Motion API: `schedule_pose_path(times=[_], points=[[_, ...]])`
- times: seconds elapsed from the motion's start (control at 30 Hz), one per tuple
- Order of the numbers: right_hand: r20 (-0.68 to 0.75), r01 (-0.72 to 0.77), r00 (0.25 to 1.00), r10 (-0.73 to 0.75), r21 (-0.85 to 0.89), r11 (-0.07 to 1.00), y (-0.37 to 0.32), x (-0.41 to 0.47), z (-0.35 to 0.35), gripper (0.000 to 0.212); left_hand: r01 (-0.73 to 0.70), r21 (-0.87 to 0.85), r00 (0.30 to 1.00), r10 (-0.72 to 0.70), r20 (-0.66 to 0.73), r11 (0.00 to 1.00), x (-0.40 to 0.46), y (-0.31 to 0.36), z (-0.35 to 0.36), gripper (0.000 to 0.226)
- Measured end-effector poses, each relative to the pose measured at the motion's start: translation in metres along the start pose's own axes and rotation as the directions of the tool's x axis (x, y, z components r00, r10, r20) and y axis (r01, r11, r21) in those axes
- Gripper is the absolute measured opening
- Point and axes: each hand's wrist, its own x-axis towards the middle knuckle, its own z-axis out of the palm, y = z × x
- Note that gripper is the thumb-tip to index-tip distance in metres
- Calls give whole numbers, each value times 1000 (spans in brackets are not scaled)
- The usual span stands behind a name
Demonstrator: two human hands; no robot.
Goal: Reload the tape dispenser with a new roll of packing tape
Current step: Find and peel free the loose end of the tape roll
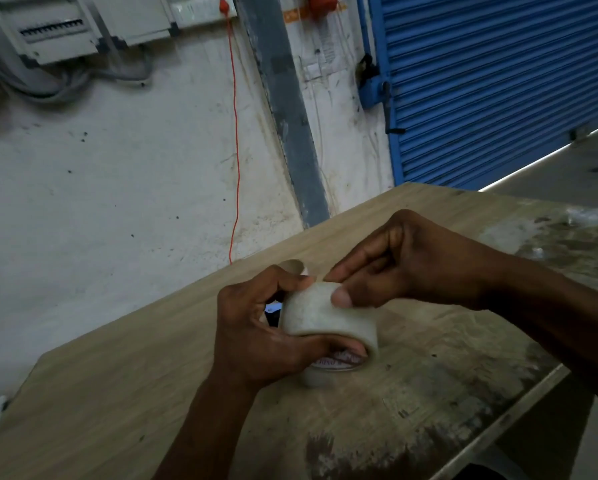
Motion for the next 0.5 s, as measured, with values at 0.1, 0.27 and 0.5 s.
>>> schedule_pose_path(times=[0.1,0.27,0.5], points=[[66,-60,996,63,-48,997,-3,1,1,24,-15,-63,999,18,50,998,-1,3,3,63],[78,-49,995,55,-80,996,-3,2,-2,14,-49,-56,996,53,73,997,-3,4,7,67],[86,22,996,-13,-110,994,-4,0,-6,11,-47,-95,997,54,63,994,-5,1,7,65]])
